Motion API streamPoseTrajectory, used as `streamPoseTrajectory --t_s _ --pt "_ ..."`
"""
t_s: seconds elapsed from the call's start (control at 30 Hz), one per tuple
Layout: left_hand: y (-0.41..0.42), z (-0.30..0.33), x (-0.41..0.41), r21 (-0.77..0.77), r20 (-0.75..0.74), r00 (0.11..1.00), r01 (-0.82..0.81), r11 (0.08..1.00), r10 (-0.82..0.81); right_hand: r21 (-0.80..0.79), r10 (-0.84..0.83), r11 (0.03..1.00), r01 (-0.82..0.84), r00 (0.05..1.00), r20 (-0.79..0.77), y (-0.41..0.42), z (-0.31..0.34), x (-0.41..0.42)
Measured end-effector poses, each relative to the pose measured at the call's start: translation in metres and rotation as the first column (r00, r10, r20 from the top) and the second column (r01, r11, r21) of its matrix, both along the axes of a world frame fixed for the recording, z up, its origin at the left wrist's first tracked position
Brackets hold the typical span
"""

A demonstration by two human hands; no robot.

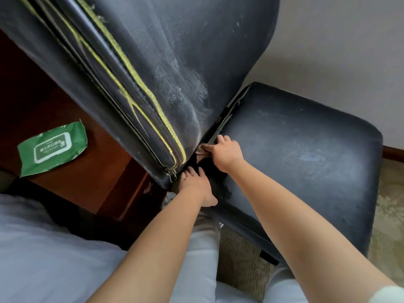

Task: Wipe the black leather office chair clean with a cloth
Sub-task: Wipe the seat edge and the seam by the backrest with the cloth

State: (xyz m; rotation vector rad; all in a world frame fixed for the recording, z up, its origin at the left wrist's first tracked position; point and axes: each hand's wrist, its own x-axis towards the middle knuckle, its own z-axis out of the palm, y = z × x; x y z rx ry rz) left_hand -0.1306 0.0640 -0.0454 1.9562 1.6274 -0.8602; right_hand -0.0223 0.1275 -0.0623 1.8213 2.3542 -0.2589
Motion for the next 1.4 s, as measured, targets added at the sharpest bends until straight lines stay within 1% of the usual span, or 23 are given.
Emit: streamPoseTrajectory --t_s 0.07,0.17,0.2,0.27,0.37,0.43,0.5,0.57,0.63,0.7,0.77,0.83,0.87,0.93,1.0,1.1,1.17,1.27,1.33,1.4 --pt "0.000 0.001 -0.001 0.000 0.005 1.000 0.001 1.000 -0.001 -0.032 0.007 0.999 -0.007 1.000 -0.024 -0.003 0.002 -0.003" --pt "0.000 0.004 0.000 -0.008 -0.012 1.000 0.015 1.000 -0.015 -0.042 0.091 0.995 -0.091 0.996 -0.004 -0.010 0.001 0.004" --pt "0.001 0.004 0.001 -0.023 -0.020 1.000 0.020 1.000 -0.020 -0.029 0.083 0.996 -0.083 0.997 0.008 -0.009 0.001 0.008" --pt "0.004 0.006 0.002 -0.055 -0.033 0.999 0.029 0.998 -0.031 -0.004 0.013 1.000 -0.013 1.000 0.005 -0.001 0.000 0.016" --pt "0.009 0.014 0.006 -0.084 -0.054 0.996 0.064 0.994 -0.069 -0.013 -0.042 0.999 0.042 0.999 -0.021 0.004 0.000 0.016" --pt "0.010 0.017 0.012 -0.097 -0.068 0.992 0.102 0.990 -0.109 -0.038 -0.011 0.999 0.009 0.999 -0.047 0.000 -0.001 0.013" --pt "0.009 0.014 0.017 -0.101 -0.101 0.987 0.113 0.988 -0.123 -0.062 0.061 0.996 -0.064 0.997 -0.055 -0.007 -0.003 0.014" --pt "0.009 0.009 0.019 -0.096 -0.122 0.987 0.097 0.991 -0.108 -0.072 0.114 0.991 -0.117 0.992 -0.051 -0.009 -0.004 0.017" --pt "0.009 0.007 0.019 -0.086 -0.115 0.989 0.083 0.993 -0.093 -0.037 0.135 0.990 -0.136 0.991 -0.019 -0.002 -0.003 0.020" --pt "0.009 0.008 0.019 -0.065 -0.092 0.993 0.071 0.995 -0.077 -0.002 0.106 0.994 -0.106 0.994 0.014 0.008 0.000 0.020" --pt "0.010 0.009 0.017 -0.045 -0.078 0.995 0.060 0.997 -0.063 -0.009 0.030 1.000 -0.030 0.999 0.029 0.017 0.002 0.018" --pt "0.010 0.006 0.013 -0.036 -0.054 0.998 0.018 0.999 -0.020 -0.035 -0.020 0.999 0.020 1.000 -0.003 0.017 0.002 0.013" --pt "0.010 0.003 0.011 -0.033 -0.038 0.999 -0.014 0.999 0.013 -0.049 -0.019 0.999 0.017 0.999 -0.031 0.014 0.001 0.011" --pt "0.009 0.001 0.009 -0.026 -0.007 0.997 -0.076 0.997 0.076 -0.049 0.024 0.998 -0.028 0.997 -0.077 0.001 -0.004 0.010" --pt "0.011 0.000 0.009 -0.027 0.013 0.994 -0.104 0.994 0.104 -0.028 0.067 0.997 -0.070 0.993 -0.098 -0.006 -0.005 0.014" --pt "0.012 -0.002 0.009 -0.037 0.039 0.991 -0.129 0.991 0.130 0.029 0.088 0.996 -0.086 0.993 -0.074 0.004 -0.003 0.020" --pt "0.012 -0.004 0.008 -0.047 0.054 0.988 -0.142 0.989 0.144 0.036 0.059 0.998 -0.057 0.997 -0.052 0.015 -0.004 0.020" --pt "0.016 -0.005 0.007 -0.074 0.051 0.988 -0.143 0.987 0.147 0.027 -0.016 0.999 0.017 0.998 -0.069 0.023 -0.006 0.015" --pt "0.020 -0.005 0.009 -0.113 0.032 0.983 -0.175 0.978 0.180 0.008 0.011 1.000 -0.010 0.993 -0.116 0.018 -0.007 0.012" --pt "0.023 -0.007 0.015 -0.123 -0.012 0.984 -0.179 0.976 0.179 0.029 0.078 0.997 -0.075 0.988 -0.136 0.012 -0.009 0.015"
